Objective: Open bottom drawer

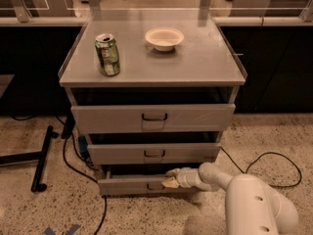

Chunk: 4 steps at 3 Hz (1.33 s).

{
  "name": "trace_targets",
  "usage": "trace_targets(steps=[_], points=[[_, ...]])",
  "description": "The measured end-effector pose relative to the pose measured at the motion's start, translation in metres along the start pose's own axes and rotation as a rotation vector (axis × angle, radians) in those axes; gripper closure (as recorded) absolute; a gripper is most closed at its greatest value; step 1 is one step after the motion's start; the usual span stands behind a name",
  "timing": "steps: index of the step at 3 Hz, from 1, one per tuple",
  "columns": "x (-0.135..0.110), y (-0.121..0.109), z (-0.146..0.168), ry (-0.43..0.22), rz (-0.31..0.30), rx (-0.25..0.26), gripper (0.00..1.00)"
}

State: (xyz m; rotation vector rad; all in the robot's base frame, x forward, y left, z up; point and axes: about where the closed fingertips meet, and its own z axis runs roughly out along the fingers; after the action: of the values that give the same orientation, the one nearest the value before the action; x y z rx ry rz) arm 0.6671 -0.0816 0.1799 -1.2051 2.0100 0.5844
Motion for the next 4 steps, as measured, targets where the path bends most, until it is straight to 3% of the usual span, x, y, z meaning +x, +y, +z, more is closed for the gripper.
trace_targets(steps=[1, 4], points=[[0.007, 0.007, -0.006, 0.013, -0.004, -0.007, 0.97], [0.009, 0.021, -0.008, 0.023, -0.012, -0.020, 1.00]])
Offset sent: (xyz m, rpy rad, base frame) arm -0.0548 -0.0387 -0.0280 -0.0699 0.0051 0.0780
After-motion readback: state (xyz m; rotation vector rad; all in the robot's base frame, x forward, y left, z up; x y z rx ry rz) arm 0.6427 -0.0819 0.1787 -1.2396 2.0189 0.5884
